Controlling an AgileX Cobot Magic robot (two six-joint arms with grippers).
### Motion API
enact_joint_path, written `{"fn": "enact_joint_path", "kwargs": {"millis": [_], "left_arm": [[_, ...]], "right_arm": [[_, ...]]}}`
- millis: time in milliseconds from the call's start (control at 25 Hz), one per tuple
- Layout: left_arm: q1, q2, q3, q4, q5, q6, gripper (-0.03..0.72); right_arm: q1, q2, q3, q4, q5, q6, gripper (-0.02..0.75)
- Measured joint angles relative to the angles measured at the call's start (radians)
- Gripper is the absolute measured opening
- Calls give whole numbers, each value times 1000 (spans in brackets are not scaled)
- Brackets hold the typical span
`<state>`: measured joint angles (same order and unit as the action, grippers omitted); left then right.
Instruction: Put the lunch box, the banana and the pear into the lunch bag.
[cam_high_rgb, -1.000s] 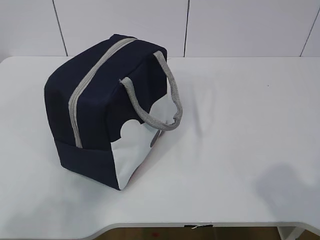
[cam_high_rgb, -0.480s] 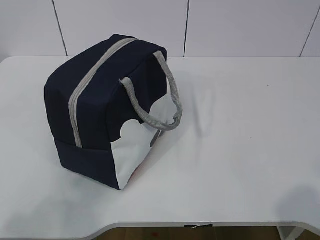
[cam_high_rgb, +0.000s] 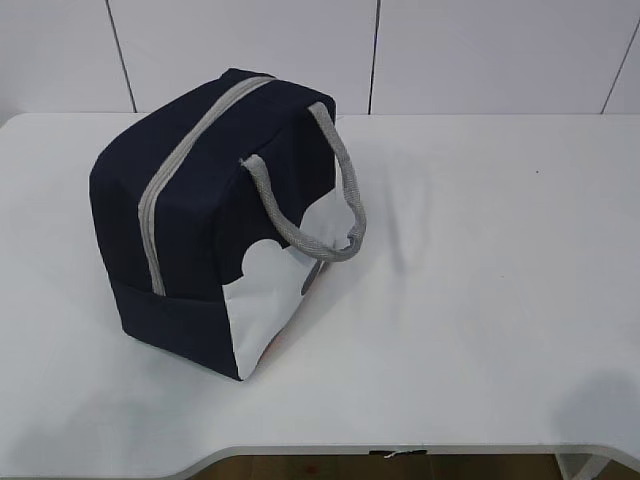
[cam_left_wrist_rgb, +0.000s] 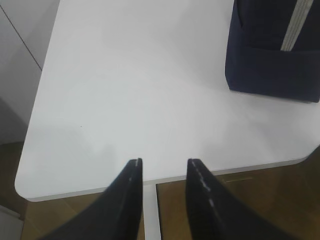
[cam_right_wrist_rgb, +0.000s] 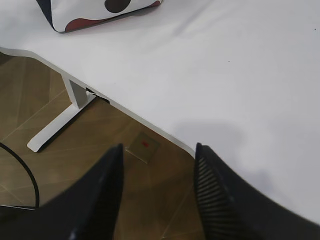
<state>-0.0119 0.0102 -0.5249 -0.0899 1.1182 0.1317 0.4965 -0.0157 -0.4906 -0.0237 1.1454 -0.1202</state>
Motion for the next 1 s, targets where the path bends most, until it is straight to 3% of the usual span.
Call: {"fn": "enact_joint_path", "kwargs": {"millis": [560,1000], "left_arm": [[0,0,0,0,0,0,225],[0,0,0,0,0,0,225]], "right_arm": [[-13,0,1,-27,0,38,378],[-319,0,1,-30,0,38,378]]}}
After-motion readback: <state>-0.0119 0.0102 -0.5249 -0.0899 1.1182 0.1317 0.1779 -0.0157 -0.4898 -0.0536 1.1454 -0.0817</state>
